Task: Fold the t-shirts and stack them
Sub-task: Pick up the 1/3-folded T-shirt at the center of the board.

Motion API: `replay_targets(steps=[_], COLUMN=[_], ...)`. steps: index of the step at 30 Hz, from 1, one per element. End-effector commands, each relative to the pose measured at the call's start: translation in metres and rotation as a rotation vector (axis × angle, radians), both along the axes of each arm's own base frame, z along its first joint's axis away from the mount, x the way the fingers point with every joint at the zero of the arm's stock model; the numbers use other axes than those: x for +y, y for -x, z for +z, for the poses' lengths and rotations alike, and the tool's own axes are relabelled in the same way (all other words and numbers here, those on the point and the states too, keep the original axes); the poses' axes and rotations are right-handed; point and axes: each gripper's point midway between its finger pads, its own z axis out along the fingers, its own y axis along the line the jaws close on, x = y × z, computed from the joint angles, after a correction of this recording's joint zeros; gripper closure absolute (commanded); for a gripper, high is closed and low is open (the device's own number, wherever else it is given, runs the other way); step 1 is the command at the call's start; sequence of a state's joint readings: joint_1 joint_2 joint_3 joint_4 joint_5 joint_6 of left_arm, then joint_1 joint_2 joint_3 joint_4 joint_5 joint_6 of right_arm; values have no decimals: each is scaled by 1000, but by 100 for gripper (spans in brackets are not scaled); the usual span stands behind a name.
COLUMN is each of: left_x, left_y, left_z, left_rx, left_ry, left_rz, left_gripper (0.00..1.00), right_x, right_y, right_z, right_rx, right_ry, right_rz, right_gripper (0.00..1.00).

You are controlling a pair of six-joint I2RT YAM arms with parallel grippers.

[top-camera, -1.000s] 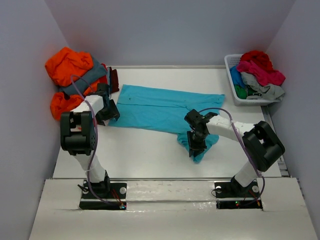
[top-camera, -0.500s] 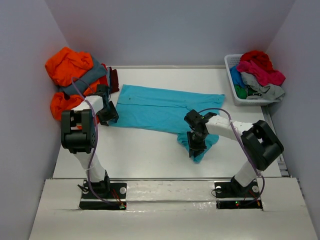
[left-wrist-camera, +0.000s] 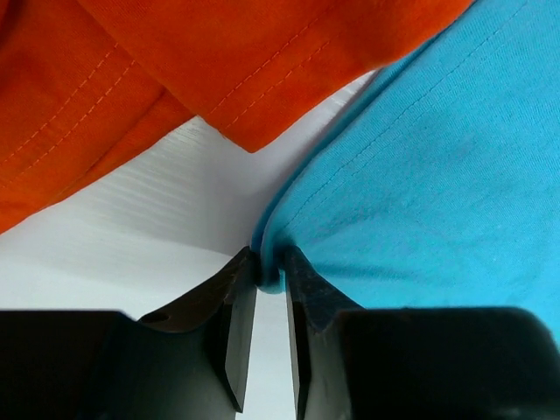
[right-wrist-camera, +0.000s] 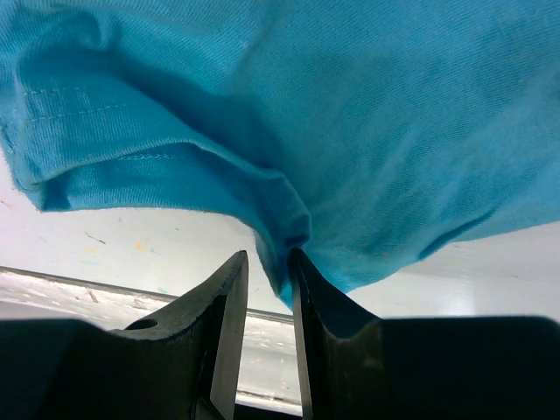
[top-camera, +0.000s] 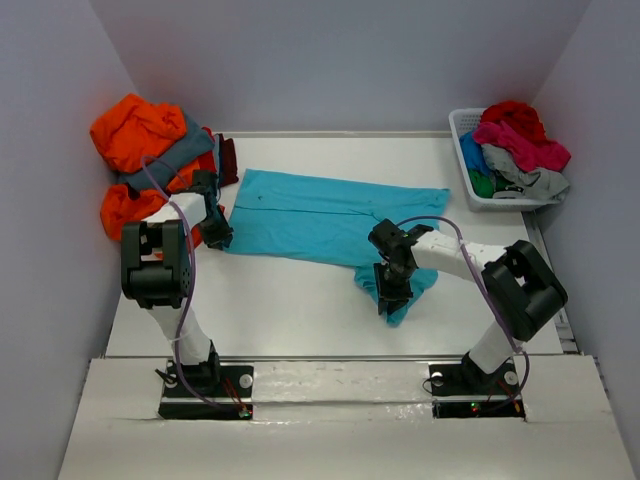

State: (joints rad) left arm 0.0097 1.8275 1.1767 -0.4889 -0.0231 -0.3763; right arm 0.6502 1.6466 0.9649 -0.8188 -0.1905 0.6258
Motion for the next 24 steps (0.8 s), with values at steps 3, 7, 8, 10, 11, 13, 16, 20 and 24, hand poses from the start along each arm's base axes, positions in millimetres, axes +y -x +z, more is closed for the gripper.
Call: replay_targets(steps=[3,7,8,10,11,13,16,20,24], left_x=[-2,-1,0,1,2,3,-1,-4,-6], left_y=[3,-3,-4,-7,-9,-10,-14,-19,-25], left_z=[10,18,19,23,26,28,33,37,39], left_rx=[-2,-18,-21,-28,-35,-38,-52,-64,-73], left_ry=[12,4,2,-7,-14,-18,-16,-14,-9], left_rz=[-2,-11,-13,-18,-21,-21,-31,-44,-46], left_gripper=[77,87,90,93,94,94,94,94,94], right_x=[3,2,2,2,2,2,0,-1,-3], right_y=[-9,-16,-19,-22,-24,-26,-30,-35,-37], right_z=[9,20,24,30,34,39,47,57,60], right_rx=[-48,-80,-94,-113,-123,-136,-156,-182,-191], right_ry=[9,22,28,27,30,29,43,46,57], right_rz=[-18,-40,-45,-54,-60,-63,-73,-80,-82], right_gripper=[71,79,82,85,86,88,92,93,93])
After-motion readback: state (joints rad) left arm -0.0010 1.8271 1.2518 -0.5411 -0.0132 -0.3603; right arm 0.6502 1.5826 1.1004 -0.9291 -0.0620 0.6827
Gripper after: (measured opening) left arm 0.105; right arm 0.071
